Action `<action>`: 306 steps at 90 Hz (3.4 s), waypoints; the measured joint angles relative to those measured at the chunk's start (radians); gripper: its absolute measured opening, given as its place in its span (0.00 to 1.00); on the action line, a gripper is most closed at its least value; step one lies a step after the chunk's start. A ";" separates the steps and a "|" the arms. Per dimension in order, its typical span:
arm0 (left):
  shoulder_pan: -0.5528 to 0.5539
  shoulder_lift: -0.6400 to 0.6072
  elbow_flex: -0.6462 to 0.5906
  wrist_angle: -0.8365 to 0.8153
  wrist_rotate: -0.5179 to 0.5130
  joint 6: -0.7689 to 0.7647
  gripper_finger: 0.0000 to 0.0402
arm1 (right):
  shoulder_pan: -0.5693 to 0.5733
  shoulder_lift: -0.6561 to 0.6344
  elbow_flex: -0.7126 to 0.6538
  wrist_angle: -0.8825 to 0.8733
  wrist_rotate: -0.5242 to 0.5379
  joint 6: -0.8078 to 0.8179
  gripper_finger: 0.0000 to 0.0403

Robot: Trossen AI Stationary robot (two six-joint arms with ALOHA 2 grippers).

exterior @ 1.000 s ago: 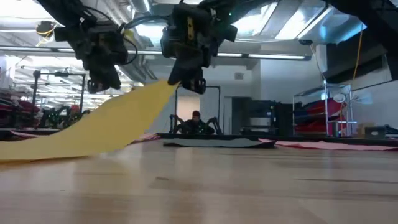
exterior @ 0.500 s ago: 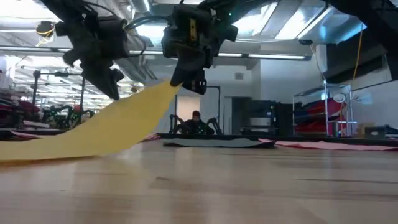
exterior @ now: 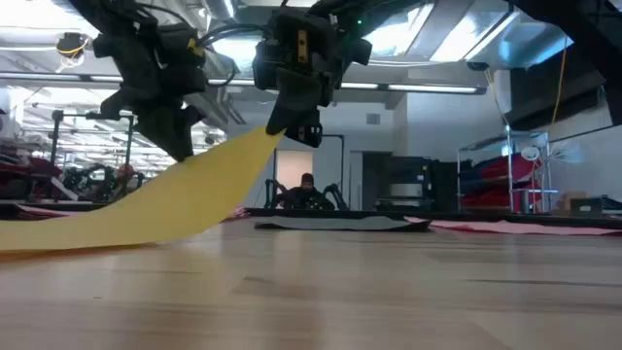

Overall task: Organize paper
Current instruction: Stack the yellow paper on top of the other yellow paper

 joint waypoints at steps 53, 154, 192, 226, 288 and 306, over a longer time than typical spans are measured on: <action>-0.141 0.026 0.000 -0.147 0.003 -0.051 0.00 | -0.002 0.000 0.000 0.000 0.021 -0.015 0.00; -0.680 0.026 -0.004 -0.352 -0.262 -0.104 0.00 | -0.115 -0.010 0.103 -0.242 0.115 -0.153 0.10; -0.887 0.023 -0.004 -0.496 -0.283 -0.189 0.00 | -0.118 -0.010 0.103 -0.282 0.113 -0.202 0.10; -0.937 0.010 0.013 -0.608 -0.303 -0.185 0.00 | -0.118 -0.010 0.103 -0.287 0.113 -0.219 0.10; -1.002 -0.014 0.020 -0.726 -0.206 -0.312 0.00 | -0.118 -0.009 0.103 -0.291 0.113 -0.227 0.10; -1.014 -0.014 0.020 -0.728 -0.195 -0.361 0.00 | -0.118 -0.009 0.103 -0.291 0.112 -0.234 0.10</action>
